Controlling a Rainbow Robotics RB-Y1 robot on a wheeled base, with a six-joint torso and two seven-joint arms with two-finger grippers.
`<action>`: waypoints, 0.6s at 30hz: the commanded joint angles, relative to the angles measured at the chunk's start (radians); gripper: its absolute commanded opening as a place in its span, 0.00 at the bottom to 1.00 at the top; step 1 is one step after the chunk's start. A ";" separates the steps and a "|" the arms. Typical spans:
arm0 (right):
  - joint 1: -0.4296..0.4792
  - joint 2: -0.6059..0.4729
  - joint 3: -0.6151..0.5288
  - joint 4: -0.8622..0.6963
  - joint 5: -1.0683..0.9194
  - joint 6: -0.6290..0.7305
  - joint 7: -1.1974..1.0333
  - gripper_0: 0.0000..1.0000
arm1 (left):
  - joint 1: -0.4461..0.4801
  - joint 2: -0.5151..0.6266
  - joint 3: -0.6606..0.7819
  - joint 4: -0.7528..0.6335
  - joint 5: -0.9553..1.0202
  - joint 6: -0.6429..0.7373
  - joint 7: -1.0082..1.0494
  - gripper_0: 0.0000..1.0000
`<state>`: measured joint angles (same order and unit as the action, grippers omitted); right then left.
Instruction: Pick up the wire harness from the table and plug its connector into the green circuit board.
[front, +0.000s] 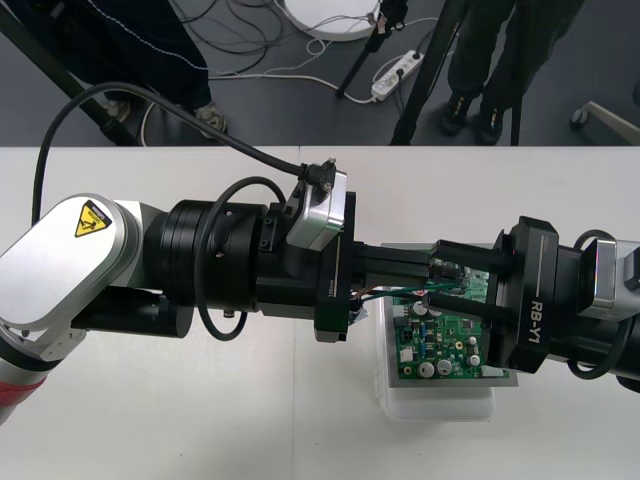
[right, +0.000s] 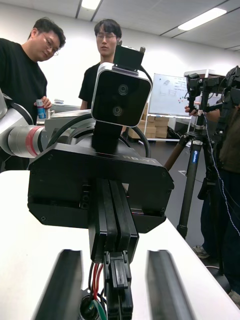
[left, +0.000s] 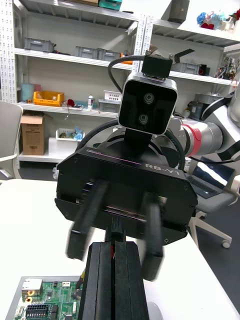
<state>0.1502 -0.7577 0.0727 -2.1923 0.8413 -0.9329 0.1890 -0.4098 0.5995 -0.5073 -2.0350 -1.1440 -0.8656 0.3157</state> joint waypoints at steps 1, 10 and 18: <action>-0.020 0.018 0.012 -0.038 0.004 0.011 -0.032 1.00 | -0.029 0.023 -0.007 -0.013 0.020 0.048 -0.060 0.00; -0.018 0.018 0.012 -0.038 0.001 0.011 -0.032 1.00 | -0.027 0.023 -0.007 -0.013 0.026 0.048 -0.073 0.00; -0.018 0.017 0.012 -0.038 0.001 0.013 -0.036 1.00 | -0.015 0.049 0.015 -0.013 0.041 0.048 -0.089 0.00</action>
<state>0.1502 -0.7576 0.0736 -2.1927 0.8413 -0.9298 0.1889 -0.4098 0.6084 -0.5073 -2.0347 -1.1226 -0.8654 0.3019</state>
